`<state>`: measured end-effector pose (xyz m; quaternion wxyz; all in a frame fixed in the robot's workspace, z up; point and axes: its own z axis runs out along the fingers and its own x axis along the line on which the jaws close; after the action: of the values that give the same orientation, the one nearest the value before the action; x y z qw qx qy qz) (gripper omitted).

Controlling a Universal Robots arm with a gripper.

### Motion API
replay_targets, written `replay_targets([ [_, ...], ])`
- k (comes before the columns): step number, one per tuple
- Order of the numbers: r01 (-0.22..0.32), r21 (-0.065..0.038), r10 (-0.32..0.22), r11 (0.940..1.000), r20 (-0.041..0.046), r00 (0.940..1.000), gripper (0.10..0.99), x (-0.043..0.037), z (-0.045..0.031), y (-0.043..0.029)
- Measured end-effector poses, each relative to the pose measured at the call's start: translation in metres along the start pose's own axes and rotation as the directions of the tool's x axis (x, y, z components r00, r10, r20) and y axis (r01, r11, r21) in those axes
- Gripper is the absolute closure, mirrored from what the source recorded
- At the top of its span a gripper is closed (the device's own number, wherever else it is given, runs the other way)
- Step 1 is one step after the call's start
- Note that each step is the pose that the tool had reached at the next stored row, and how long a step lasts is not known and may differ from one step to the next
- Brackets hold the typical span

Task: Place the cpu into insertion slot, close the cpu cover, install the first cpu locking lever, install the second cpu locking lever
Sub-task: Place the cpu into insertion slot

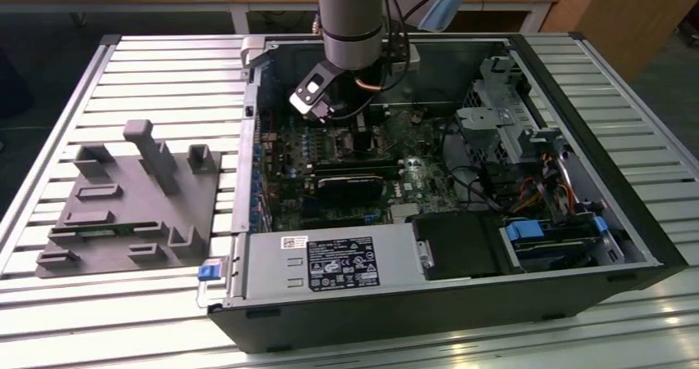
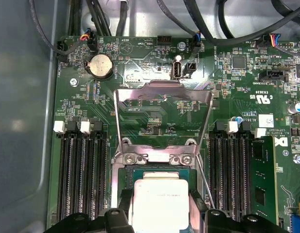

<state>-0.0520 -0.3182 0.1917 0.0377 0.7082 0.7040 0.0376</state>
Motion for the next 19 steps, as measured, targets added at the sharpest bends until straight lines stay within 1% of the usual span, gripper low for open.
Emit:
replay_targets([
  [2,0.000,0.000,0.000,1.0000,-0.0004,1.0000,0.549,0.0001,0.0000,0.0000],
  [7,-0.001,0.000,0.001,1.0000,-0.0060,1.0000,0.549,0.0004,0.0001,0.0000],
  [16,-0.001,0.000,0.001,1.0000,-0.0080,1.0000,0.549,0.0004,0.0001,0.0000],
  [18,-0.001,0.000,0.001,1.0000,-0.0082,1.0000,0.537,0.0004,0.0001,0.0000],
  [19,-0.001,0.000,0.001,1.0000,-0.0083,1.0000,0.475,0.0004,0.0001,0.0000],
])
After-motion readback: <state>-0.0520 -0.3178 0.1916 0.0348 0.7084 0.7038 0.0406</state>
